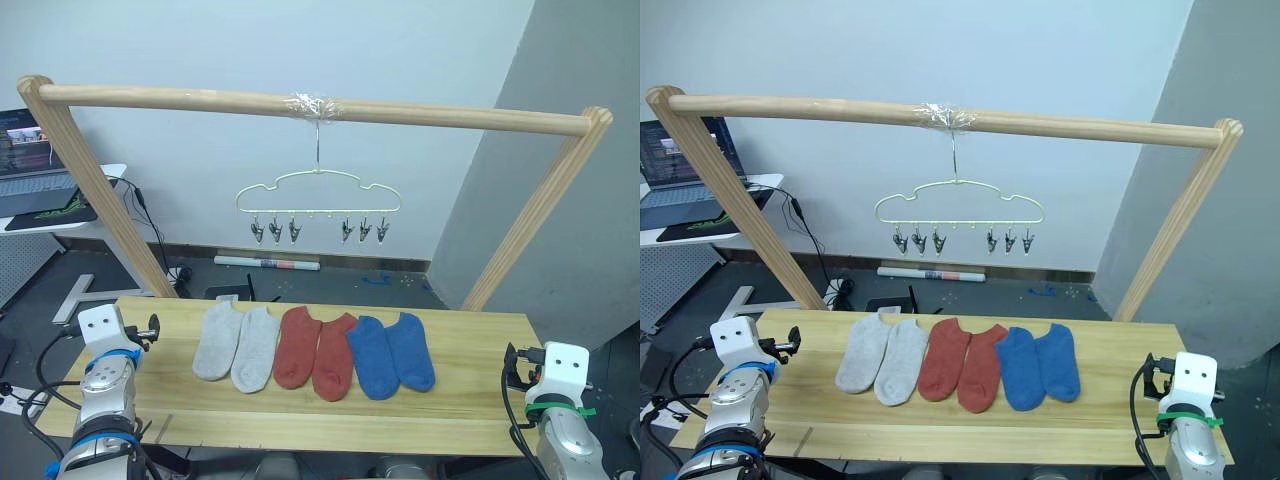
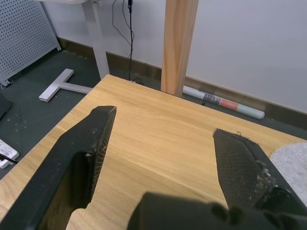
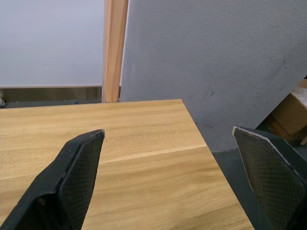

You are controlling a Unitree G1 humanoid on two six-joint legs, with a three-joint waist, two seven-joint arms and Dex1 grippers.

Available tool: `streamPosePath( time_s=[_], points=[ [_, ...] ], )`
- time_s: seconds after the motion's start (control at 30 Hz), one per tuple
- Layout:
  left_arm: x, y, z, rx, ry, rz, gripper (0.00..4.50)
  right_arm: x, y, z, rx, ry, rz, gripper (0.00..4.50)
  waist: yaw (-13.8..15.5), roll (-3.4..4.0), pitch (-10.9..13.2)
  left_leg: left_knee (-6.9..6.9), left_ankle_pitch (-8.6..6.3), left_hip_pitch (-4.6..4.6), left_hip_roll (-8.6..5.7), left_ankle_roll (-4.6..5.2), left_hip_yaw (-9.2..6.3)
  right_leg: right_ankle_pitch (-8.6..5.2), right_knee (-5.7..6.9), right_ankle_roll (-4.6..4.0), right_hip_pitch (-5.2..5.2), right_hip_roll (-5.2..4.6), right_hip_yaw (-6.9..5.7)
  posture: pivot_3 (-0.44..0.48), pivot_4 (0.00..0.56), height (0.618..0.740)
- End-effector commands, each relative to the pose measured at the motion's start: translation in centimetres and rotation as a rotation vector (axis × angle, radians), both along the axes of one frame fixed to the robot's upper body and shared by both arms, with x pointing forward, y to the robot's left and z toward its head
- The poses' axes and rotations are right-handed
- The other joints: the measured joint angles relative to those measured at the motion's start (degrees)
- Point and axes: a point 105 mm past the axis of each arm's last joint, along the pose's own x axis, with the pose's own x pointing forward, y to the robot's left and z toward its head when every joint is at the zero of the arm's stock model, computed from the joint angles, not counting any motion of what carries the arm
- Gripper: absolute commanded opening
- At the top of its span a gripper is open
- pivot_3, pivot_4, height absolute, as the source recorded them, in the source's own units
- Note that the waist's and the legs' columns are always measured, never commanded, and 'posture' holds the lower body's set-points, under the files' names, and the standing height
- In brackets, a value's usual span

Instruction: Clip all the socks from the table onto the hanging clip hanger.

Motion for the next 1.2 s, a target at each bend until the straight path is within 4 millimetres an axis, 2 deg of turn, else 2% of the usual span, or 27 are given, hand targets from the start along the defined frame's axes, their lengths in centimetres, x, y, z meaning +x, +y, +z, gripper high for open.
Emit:
streamPosePath(
  time_s=[0.03,0.43,0.67,0.73,0.9,0.97,1.07,1.2],
  points=[
    [0.7,0.6,1.8,0.022,-0.042,-0.011,3.7,0.6,0.1,1.9,-0.037,-0.066,0.011,4.5,0.0,-0.01,0.0,0.0,0.0,0.0,0.0,0.0,0.0,0.0,0.0,0.0,0.0,0.0,0.0,0.268,0.032,0.74],
    [0.1,0.6,2.3,0.005,-0.075,-0.06,3.7,0.9,0.9,2.1,-0.046,-0.067,0.059,4.5,0.0,0.09,0.1,-0.01,0.0,0.0,0.01,0.0,-0.02,-0.03,0.0,-0.04,0.0,0.0,-0.02,0.275,0.047,0.74],
    [-0.7,-0.3,3.8,-0.066,-0.142,-0.147,3.7,1.0,1.9,2.6,-0.062,-0.065,0.125,4.5,-0.2,0.36,0.8,-0.01,0.0,0.0,0.01,0.0,-0.05,-0.07,-0.01,-0.07,-0.01,-0.03,-0.02,0.277,0.074,0.74],
    [-1.0,-1.7,4.8,-0.077,-0.165,-0.223,3.7,1.3,2.9,3.2,-0.055,-0.074,0.184,4.5,-0.3,0.36,1.2,-0.01,0.0,0.0,0.02,0.0,-0.08,-0.08,-0.01,-0.07,-0.02,-0.05,-0.02,0.271,0.084,0.74],
    [-1.6,-6.2,7.3,-0.128,-0.176,-0.428,3.7,2.6,7.0,5.4,-0.045,-0.105,0.46,4.5,-0.9,0.33,2.4,0.01,0.0,-0.02,0.02,0.0,-0.12,-0.08,-0.02,-0.07,0.03,-0.11,0.0,0.267,0.102,0.74],
    [-1.7,-8.9,8.5,-0.137,-0.179,-0.544,3.7,3.2,9.2,7.0,0.022,-0.145,0.584,4.5,-1.0,0.37,2.8,0.02,0.0,-0.02,0.0,0.01,-0.22,-0.11,-0.02,-0.07,0.03,-0.11,-0.04,0.265,0.111,0.74],
    [-1.2,-11.7,10.1,-0.158,-0.201,-0.638,3.7,3.9,11.9,9.2,0.076,-0.188,0.76,4.5,-1.0,0.39,4.1,0.13,0.01,0.06,-0.05,0.02,-0.5,-0.13,-0.04,-0.06,0.02,-0.11,-0.02,0.261,0.128,0.74],
    [0.4,-15.7,12.0,-0.18,-0.257,-0.752,3.7,3.9,16.2,12.1,0.083,-0.233,1.034,4.5,-1.0,0.53,5.1,0.15,0.02,-0.06,-0.13,0.03,-0.66,-0.14,-0.04,-0.01,0.1,-0.03,-0.08,0.244,0.142,0.74]
  ],
)
